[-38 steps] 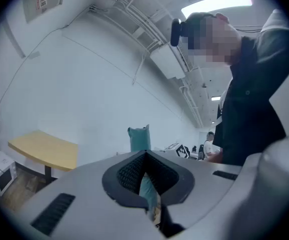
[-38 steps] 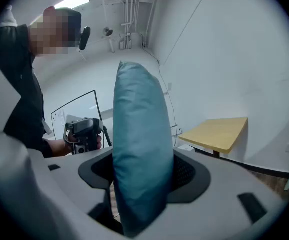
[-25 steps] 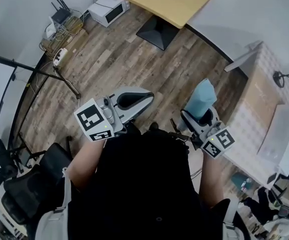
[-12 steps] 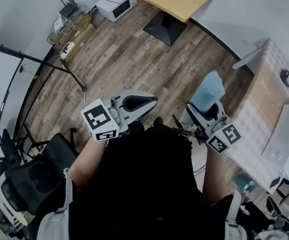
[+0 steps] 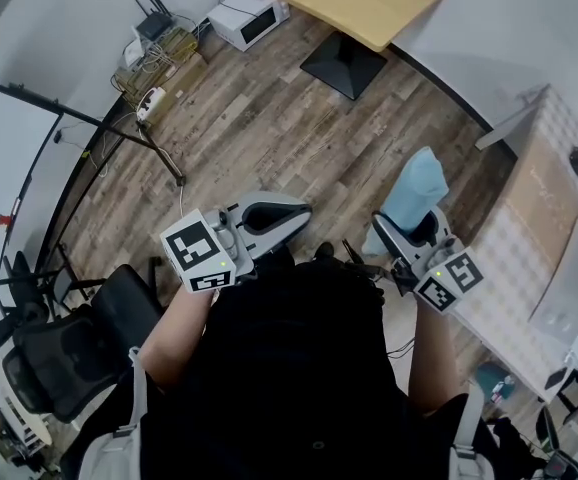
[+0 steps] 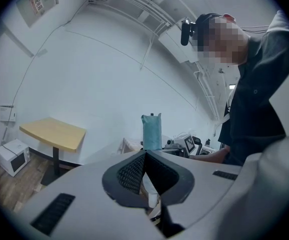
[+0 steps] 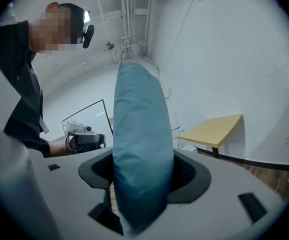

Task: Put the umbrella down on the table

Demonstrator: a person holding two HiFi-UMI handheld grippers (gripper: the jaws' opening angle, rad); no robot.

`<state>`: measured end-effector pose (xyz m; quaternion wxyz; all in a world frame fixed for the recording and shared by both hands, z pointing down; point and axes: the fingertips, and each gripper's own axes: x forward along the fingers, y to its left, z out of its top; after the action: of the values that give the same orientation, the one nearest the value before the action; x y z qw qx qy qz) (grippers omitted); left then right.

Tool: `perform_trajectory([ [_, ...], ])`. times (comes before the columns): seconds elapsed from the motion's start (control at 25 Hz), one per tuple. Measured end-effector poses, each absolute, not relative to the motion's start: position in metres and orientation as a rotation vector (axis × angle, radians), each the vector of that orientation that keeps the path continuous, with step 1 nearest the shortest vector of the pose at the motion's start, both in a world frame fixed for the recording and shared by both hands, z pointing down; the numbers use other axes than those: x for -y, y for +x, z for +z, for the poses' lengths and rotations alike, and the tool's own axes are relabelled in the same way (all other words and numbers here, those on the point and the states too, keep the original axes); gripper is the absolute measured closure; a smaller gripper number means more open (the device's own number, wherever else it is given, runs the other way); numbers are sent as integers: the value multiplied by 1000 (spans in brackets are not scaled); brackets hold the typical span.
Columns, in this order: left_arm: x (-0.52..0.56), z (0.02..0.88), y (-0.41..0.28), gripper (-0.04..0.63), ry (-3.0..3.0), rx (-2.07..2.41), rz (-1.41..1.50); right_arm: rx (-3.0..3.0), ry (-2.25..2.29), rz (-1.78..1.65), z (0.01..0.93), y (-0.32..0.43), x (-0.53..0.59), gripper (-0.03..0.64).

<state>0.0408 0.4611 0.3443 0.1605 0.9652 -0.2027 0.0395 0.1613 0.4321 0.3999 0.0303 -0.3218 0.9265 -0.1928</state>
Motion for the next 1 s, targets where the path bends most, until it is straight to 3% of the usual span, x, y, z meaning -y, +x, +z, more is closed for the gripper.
perform_trajectory([
  [0.48, -467, 351, 33, 583, 2731, 551, 117, -2875, -1037, -627, 412, 162, -440, 322],
  [1.0, -391, 350, 13, 583, 2741, 454, 41, -2868, -1168, -617, 401, 151, -384, 322],
])
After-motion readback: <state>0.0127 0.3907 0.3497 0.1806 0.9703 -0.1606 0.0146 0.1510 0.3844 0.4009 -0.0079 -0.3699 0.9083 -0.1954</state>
